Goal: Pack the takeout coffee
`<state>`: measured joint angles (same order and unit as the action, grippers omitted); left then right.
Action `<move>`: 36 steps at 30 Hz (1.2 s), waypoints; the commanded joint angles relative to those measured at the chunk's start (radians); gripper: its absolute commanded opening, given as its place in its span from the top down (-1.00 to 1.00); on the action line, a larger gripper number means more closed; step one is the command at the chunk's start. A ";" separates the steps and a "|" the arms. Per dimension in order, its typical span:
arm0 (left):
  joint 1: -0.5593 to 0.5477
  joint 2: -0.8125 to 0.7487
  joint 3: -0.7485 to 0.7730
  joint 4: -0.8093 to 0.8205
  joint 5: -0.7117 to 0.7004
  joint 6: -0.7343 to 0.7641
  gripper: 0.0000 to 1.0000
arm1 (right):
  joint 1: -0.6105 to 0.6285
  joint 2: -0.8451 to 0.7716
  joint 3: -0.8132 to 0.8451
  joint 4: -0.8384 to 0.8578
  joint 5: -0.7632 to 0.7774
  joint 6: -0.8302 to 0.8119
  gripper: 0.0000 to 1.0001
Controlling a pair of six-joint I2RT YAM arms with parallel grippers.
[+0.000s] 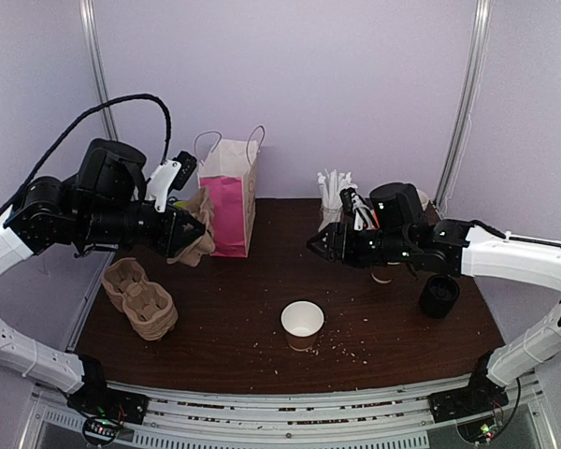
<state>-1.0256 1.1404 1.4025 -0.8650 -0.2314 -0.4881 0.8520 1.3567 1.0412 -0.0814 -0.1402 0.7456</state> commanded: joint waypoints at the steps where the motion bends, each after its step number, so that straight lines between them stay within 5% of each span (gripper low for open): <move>1: -0.014 -0.008 -0.058 0.049 0.025 0.030 1.00 | -0.005 -0.028 -0.039 0.001 0.045 -0.023 -0.22; 15: -0.088 0.085 -0.196 0.033 0.021 0.046 1.00 | -0.005 -0.048 -0.078 -0.051 0.117 -0.076 -0.22; 36: -0.093 0.348 -0.370 0.284 -0.018 0.301 1.00 | -0.024 -0.151 -0.144 -0.200 0.255 -0.171 -0.24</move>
<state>-1.1145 1.4818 1.1004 -0.6640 -0.2306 -0.2367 0.8394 1.2194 0.9031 -0.2649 0.0780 0.5949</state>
